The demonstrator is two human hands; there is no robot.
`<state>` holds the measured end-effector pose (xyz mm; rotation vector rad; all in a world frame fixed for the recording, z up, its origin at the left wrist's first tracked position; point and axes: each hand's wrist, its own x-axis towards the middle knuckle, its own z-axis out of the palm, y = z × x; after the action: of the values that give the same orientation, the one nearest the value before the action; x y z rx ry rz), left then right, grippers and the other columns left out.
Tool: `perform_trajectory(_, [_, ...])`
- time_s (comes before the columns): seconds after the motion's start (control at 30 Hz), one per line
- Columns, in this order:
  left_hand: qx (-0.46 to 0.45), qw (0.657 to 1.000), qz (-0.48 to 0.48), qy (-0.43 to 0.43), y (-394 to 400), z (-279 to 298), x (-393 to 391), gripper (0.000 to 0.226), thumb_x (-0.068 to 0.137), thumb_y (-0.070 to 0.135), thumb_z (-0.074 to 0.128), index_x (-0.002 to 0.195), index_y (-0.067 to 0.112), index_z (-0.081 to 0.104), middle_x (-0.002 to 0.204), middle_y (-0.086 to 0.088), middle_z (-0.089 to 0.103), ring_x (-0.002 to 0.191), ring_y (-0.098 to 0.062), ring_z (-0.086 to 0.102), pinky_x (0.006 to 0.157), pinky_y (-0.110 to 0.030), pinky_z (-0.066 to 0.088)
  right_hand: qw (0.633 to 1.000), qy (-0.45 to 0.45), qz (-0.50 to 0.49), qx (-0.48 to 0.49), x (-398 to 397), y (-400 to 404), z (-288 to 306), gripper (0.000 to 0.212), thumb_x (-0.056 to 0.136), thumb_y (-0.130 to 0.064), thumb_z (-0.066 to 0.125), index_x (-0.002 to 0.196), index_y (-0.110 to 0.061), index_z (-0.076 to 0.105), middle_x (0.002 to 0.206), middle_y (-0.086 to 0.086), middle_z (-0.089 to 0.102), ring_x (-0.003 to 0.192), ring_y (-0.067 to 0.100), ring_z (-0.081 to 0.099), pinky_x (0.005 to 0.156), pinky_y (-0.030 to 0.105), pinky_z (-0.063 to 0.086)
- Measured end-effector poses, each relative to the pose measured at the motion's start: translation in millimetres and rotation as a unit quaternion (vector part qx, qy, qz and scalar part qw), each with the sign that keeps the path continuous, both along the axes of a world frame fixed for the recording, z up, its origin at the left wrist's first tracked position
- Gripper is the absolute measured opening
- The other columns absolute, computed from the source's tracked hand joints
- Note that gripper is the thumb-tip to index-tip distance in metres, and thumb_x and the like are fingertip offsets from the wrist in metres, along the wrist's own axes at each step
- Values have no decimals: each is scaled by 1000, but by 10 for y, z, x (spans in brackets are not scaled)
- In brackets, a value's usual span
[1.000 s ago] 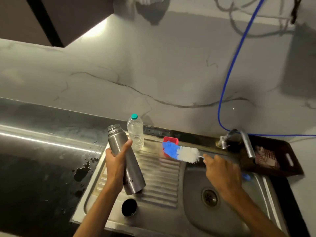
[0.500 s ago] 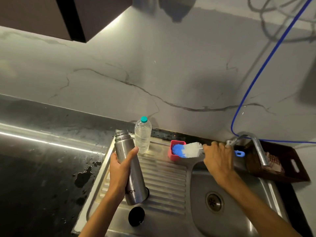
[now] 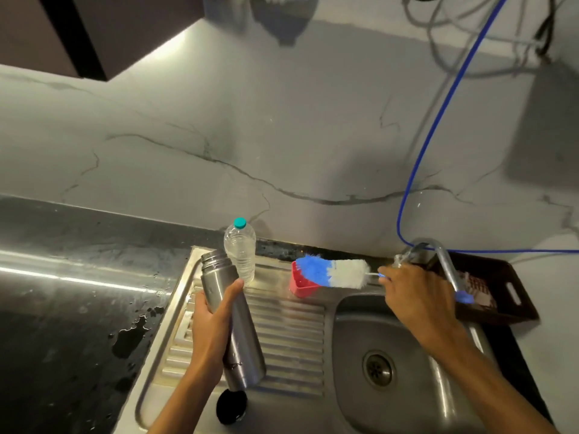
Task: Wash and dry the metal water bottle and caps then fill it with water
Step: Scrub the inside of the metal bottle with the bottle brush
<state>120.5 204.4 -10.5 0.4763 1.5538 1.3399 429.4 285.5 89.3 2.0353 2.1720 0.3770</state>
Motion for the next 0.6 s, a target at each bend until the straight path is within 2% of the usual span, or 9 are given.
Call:
perform_trajectory(0.13, [-25, 1000, -9, -13, 19, 4, 262, 72, 69, 81, 75, 123, 34, 63, 103, -10, 77, 88, -30, 78, 76, -50, 65, 973, 209, -80, -55, 564, -291, -134, 16, 96, -43, 63, 101, -35, 76, 93, -6, 76, 89, 17, 70, 63, 29, 42])
perform_trajectory(0.23, [-34, 999, -12, -38, 61, -13, 634, 72, 75, 81, 71, 127, 33, 60, 104, -11, 77, 88, -31, 78, 80, -51, 65, 881, 438, -139, -116, 959, -703, -412, 22, 84, -57, 70, 101, -43, 76, 80, -19, 75, 84, 5, 71, 65, 16, 47])
perform_trajectory(0.33, [-75, 994, -8, -73, 208, -72, 1154, 88, 72, 85, 71, 134, 24, 56, 110, -14, 75, 93, -34, 77, 83, -53, 64, 791, 573, -202, -75, 1134, -1127, -753, 17, 88, -29, 76, 104, -31, 80, 65, -24, 71, 68, -7, 65, 63, 5, 45])
perform_trajectory(0.37, [-92, 992, -1, -81, 254, -90, 1381, 98, 66, 89, 71, 132, 18, 58, 110, -16, 75, 94, -35, 77, 84, -55, 63, 770, 606, -189, -64, 1159, -1312, -852, 14, 88, -31, 76, 100, -35, 82, 71, -25, 73, 70, -12, 64, 68, 3, 46])
perform_trajectory(0.4, [-103, 990, -1, -93, 292, -115, 1606, 102, 63, 91, 70, 130, 16, 61, 111, -17, 76, 95, -36, 77, 85, -56, 63, 769, 614, -171, -49, 1129, -1481, -924, 13, 86, -38, 78, 97, -45, 80, 81, -28, 74, 77, -15, 65, 74, 2, 46])
perform_trajectory(0.43, [-109, 988, -20, -104, 322, -212, 1821, 100, 65, 92, 69, 130, 17, 63, 114, -16, 76, 98, -36, 76, 87, -58, 62, 774, 615, -146, -24, 1047, -1640, -956, 24, 83, -40, 80, 103, -52, 75, 90, -33, 73, 85, -19, 64, 80, 1, 46])
perform_trajectory(0.47, [-98, 987, -52, -118, 322, -315, 2059, 94, 70, 92, 66, 130, 19, 64, 117, -16, 76, 103, -38, 75, 90, -59, 60, 790, 600, -127, 7, 997, -1763, -962, 44, 78, -32, 81, 114, -54, 68, 96, -39, 70, 90, -21, 63, 83, -1, 44])
perform_trajectory(0.53, [-68, 982, -126, -125, 204, -399, 2558, 83, 80, 89, 58, 129, 23, 67, 120, -15, 75, 113, -42, 71, 97, -61, 56, 787, 608, -100, 46, 1037, -1839, -961, 67, 79, -17, 80, 116, -68, 58, 93, -38, 70, 82, -20, 64, 76, -2, 44])
perform_trajectory(0.6, [-39, 974, -185, -122, -6, -98, 2982, 75, 87, 85, 52, 127, 25, 71, 124, -11, 75, 120, -37, 69, 103, -59, 52, 763, 626, -129, 93, 1243, -1774, -987, 65, 87, -25, 80, 102, -82, 53, 87, -21, 75, 73, -7, 68, 68, 2, 47])
